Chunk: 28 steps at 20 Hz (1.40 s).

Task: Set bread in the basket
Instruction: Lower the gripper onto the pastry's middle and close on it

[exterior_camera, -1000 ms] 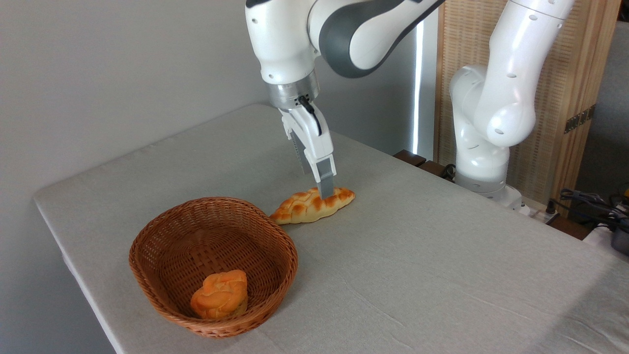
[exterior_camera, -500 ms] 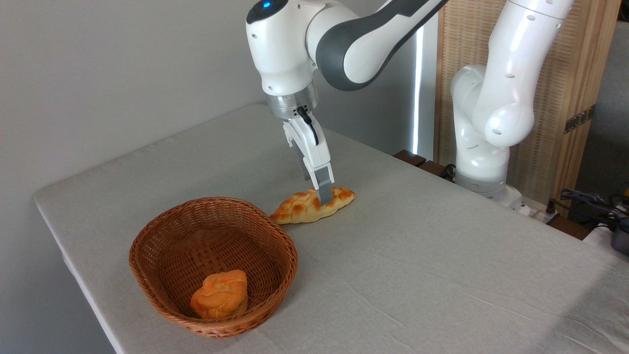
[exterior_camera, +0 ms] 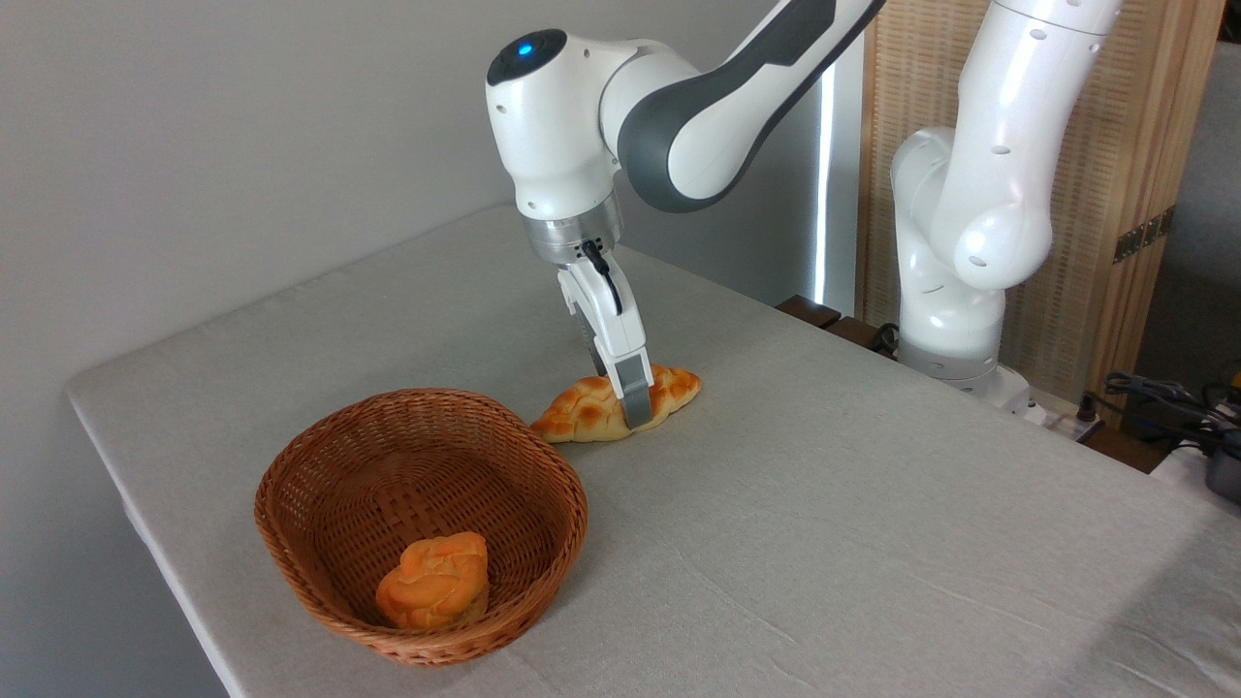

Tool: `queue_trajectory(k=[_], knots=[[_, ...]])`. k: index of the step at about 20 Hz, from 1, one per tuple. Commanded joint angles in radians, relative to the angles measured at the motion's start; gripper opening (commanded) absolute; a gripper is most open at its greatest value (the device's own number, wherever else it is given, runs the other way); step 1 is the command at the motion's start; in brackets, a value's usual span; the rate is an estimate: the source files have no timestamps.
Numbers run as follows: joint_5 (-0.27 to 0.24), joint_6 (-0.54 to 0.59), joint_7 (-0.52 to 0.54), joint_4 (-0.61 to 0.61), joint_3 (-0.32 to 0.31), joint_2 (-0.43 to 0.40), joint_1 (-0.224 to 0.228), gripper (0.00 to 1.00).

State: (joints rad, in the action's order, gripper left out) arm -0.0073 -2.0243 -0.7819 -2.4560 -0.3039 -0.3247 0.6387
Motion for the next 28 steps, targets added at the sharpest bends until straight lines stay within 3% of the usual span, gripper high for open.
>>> queue_trajectory(k=[1, 3, 5, 9, 14, 28], knots=[[0.006, -0.027, -0.005, -0.014, -0.012, -0.001, 0.015, 0.96], [0.006, -0.027, -0.002, -0.015, -0.015, -0.001, 0.013, 0.66], [0.004, -0.027, -0.002, -0.014, -0.015, -0.001, 0.013, 0.47], [0.006, -0.027, -0.007, -0.014, -0.018, -0.001, 0.013, 0.27], [0.006, -0.025, -0.007, -0.011, -0.020, -0.004, 0.013, 0.18], [0.006, -0.010, -0.007, 0.012, -0.020, -0.025, 0.010, 0.17]])
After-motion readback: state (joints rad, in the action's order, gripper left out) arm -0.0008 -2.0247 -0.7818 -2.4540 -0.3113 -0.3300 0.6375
